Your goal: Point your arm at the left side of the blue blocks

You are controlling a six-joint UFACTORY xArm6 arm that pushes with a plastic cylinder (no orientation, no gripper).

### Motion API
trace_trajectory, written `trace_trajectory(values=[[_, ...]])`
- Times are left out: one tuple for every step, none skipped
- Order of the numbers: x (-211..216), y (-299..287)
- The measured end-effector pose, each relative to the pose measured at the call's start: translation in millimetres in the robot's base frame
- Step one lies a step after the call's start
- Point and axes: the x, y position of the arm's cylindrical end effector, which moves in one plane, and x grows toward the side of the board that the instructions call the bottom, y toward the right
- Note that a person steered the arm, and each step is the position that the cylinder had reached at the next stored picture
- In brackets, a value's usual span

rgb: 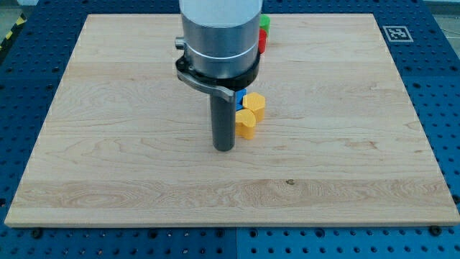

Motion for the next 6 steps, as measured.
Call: trace_trajectory(values=[[-7, -34], [-22, -57], [-24, -58], [-35, -60], [-54, -60], [-69, -60]])
